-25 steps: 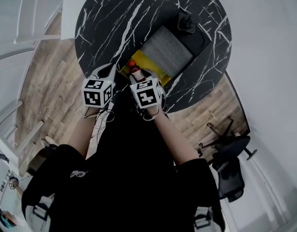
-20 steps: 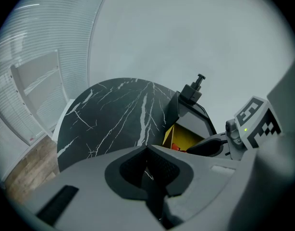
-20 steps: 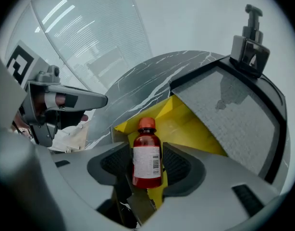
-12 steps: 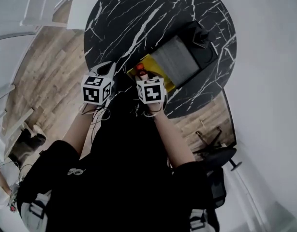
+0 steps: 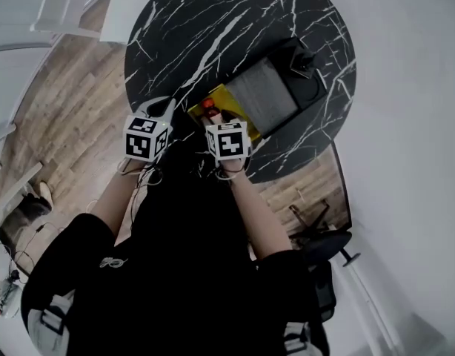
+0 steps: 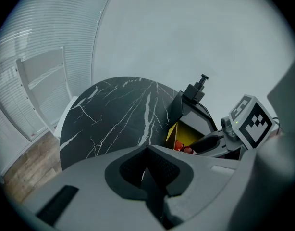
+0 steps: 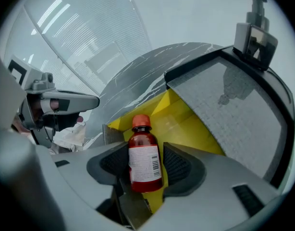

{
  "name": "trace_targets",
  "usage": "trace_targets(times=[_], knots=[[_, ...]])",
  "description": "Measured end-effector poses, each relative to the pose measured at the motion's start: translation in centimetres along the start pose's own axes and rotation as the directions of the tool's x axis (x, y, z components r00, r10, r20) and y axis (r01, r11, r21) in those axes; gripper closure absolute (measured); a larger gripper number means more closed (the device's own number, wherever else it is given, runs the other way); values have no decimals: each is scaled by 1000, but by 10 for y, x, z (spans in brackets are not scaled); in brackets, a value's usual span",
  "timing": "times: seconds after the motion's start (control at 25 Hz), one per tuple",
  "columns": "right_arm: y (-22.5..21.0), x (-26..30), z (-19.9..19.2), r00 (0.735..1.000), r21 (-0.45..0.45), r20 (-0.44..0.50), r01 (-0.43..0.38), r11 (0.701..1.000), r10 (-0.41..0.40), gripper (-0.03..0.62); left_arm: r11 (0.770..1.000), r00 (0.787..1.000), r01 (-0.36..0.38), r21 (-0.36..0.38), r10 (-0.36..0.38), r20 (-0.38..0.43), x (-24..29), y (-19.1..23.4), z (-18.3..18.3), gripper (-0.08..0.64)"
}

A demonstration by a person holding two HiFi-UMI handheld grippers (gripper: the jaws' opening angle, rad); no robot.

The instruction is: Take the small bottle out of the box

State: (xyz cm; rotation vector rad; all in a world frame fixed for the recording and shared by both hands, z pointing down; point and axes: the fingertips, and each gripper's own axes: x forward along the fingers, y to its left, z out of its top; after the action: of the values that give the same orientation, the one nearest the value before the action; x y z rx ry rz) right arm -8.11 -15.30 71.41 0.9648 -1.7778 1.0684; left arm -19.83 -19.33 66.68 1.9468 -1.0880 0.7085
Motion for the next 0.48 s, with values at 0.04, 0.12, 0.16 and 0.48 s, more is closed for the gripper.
trace_targets(times=[0.04,0.12,0.16,0.48], knots=[[0,-1,-1,1000,-11,-1,-3,1000,3,377,1000,1000,3,1,-3,-1,1,-4,-1,561],[-2,-3,-6,1000,-28,-7,-7,1000,7,376,1000,1000,9,2,-9,-6,3,-11,-5,560],[-4,-4,-8,1000,-35,-9,-5,999,5,377,1000,1000,13,4,-13,-9,4,-16,-6,561],[-21,-12,-26,1000,-91,-19,19,996,-21,377,999,1000,22,34,-21,-21,8,-40,-13,561]])
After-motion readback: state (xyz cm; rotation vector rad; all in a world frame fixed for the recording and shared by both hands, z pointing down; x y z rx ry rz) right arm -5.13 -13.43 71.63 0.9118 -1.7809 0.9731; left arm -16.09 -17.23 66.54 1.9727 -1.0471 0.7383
